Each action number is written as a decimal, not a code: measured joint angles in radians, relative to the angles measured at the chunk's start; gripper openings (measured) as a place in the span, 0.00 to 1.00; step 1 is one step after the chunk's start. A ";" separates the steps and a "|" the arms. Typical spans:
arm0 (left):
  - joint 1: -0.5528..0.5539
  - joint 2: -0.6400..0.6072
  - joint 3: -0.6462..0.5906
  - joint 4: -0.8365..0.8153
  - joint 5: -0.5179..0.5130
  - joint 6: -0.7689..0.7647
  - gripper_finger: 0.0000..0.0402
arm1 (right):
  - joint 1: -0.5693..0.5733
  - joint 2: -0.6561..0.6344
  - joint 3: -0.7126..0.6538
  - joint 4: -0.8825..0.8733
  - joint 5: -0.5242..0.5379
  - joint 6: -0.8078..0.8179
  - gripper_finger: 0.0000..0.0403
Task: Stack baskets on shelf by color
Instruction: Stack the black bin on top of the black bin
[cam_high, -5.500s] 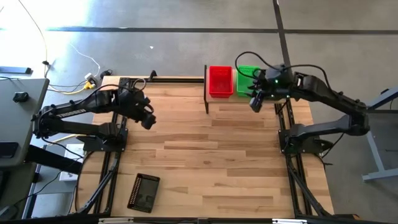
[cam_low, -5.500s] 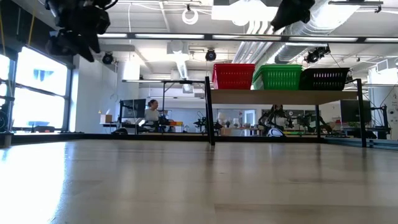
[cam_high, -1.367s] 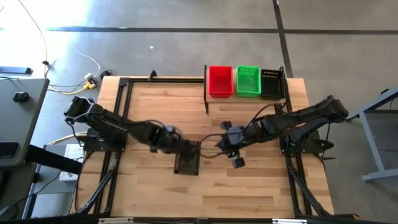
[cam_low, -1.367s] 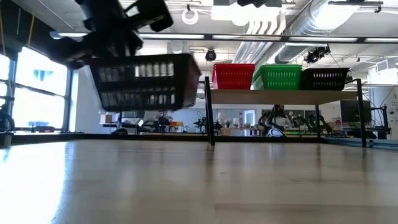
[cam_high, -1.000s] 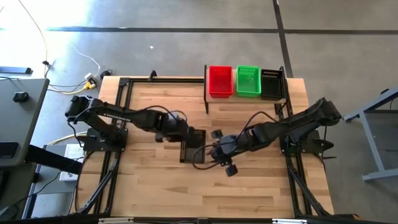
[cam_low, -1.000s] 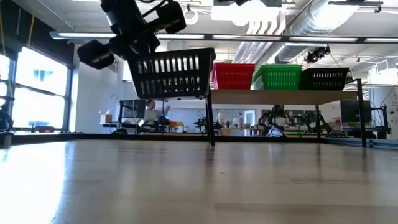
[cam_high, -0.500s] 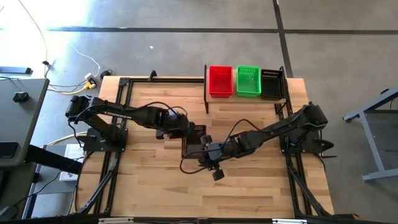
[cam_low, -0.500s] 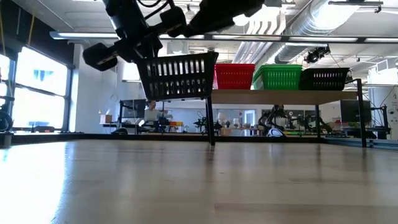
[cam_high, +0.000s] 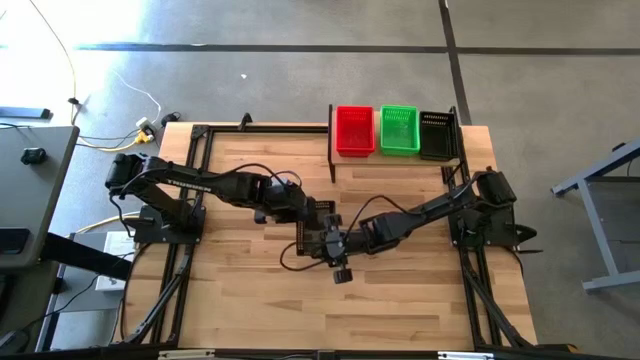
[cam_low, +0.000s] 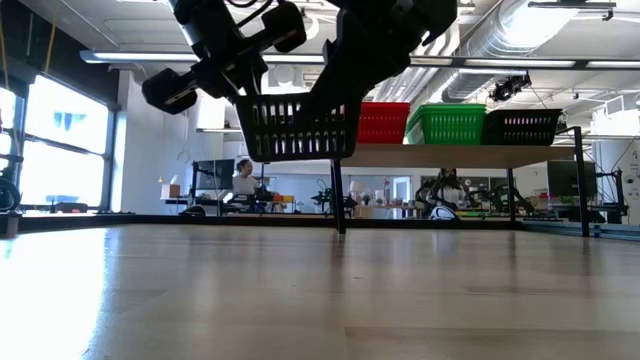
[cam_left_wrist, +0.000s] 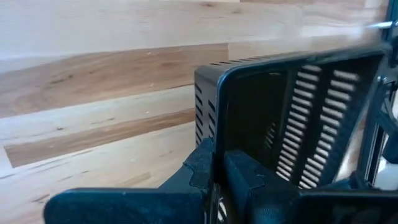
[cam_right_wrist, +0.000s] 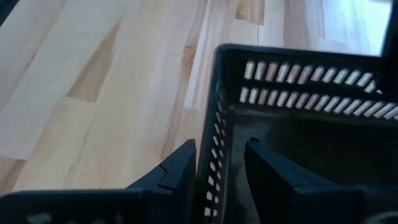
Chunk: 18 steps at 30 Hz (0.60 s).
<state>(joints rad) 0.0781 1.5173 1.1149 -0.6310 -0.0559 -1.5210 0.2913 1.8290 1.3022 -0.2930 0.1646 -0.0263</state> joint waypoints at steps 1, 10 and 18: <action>0.000 0.000 0.000 0.000 0.000 0.003 0.02 | 0.000 -0.001 0.000 0.006 0.000 -0.004 0.31; 0.001 0.000 0.000 0.013 0.012 0.025 0.02 | -0.008 0.004 0.000 -0.024 0.001 0.017 0.30; 0.003 0.000 -0.001 0.106 -0.016 0.105 0.02 | -0.029 0.003 0.000 -0.090 0.018 0.137 0.04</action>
<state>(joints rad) 0.0811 1.5174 1.1136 -0.5255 -0.0717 -1.4156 0.2625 1.8318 1.3025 -0.3834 0.1825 0.1107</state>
